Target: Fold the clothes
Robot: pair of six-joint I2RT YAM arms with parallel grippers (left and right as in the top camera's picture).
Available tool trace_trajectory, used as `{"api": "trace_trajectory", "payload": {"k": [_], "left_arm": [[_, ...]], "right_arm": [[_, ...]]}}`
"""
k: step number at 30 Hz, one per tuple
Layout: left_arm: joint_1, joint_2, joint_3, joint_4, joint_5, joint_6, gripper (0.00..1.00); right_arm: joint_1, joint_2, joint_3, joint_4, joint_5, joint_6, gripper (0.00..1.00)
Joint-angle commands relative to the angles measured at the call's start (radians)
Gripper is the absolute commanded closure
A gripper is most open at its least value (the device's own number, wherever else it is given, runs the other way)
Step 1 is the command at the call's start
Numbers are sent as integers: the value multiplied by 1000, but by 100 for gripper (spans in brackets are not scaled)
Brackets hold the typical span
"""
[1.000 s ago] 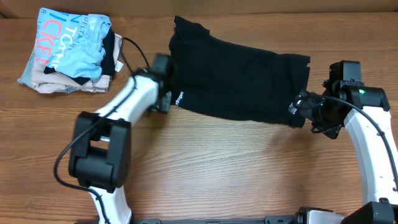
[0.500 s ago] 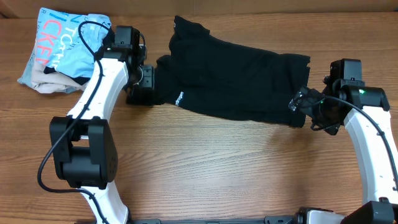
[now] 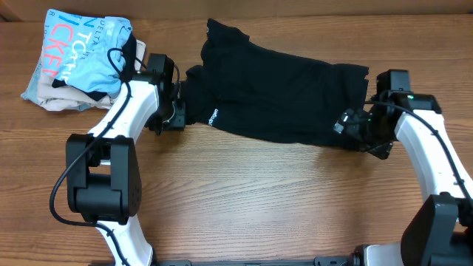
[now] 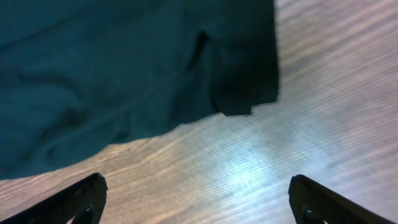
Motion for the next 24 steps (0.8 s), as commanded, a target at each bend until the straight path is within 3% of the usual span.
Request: {"api": "trace_trajectory", "payload": {"k": [1,5,15,19,21,22,24], "left_arm": [[-8,16,-37,48,11,14,55],[-8,16,-65,109,10,2,59],[-9,16,-66,209,11,-47,76],[-24,16,-66,231,10,-64,82],[-34,16,-66,239,8,-63,87],[-39,16,-66,242,5,-63,92],[-43,16,-65,251,-1,-63,96]], "right_arm": [[23,24,-49,56,-6,3,6],[27,47,-136,153,24,58,14],[26,67,-249,377,80,85,16],[26,98,-259,438,79,85,26],[26,109,-259,447,84,93,35],[26,109,-259,447,87,100,45],[26,109,-259,441,87,104,77]]}}
